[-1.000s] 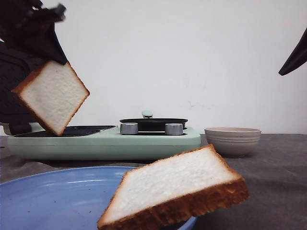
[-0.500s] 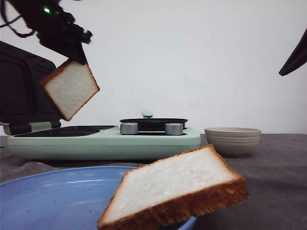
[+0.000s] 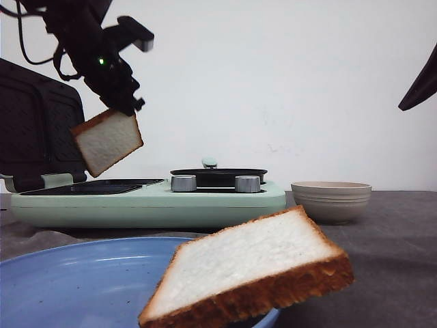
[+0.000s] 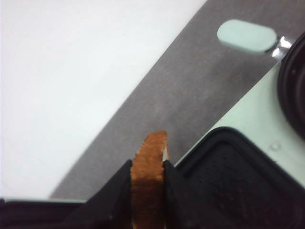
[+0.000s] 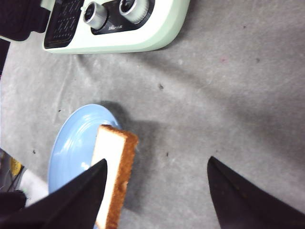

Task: Make breakfast with bread and shrimp
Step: 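Carry the bread with the left gripper onto the farther press plate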

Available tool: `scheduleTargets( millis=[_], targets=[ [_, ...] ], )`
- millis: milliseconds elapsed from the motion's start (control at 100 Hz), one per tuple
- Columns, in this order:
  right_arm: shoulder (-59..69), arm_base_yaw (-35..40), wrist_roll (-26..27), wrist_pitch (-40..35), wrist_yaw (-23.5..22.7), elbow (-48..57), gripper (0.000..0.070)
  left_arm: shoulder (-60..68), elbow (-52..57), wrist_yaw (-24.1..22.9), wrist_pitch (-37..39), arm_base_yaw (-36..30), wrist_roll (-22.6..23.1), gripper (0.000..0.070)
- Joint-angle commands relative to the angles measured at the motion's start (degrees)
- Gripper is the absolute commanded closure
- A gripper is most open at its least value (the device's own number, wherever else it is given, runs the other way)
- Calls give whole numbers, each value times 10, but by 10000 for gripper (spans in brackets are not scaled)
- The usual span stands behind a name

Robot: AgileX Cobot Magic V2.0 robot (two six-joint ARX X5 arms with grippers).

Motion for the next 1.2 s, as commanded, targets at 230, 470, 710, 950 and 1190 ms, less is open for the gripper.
scheduleTargets(
  millis=[230,470,710,950,1190],
  targets=[
    [3,2,-12,0,2,9,289,56,16,-8,56,-3,154,699],
    [3,2,-14,-3,2,9,289,71,16,-8,59,-4,157,699],
    [3,2,-14,-3,1,9,289,71,16,-1,28,-4,152,700],
    [3,2,-14,-5,1,9,289,71,16,23,-17,-4,137,605],
    [3,2,-14,-7,1,9,289,71,16,36,-26,-4,121,455]
  ],
)
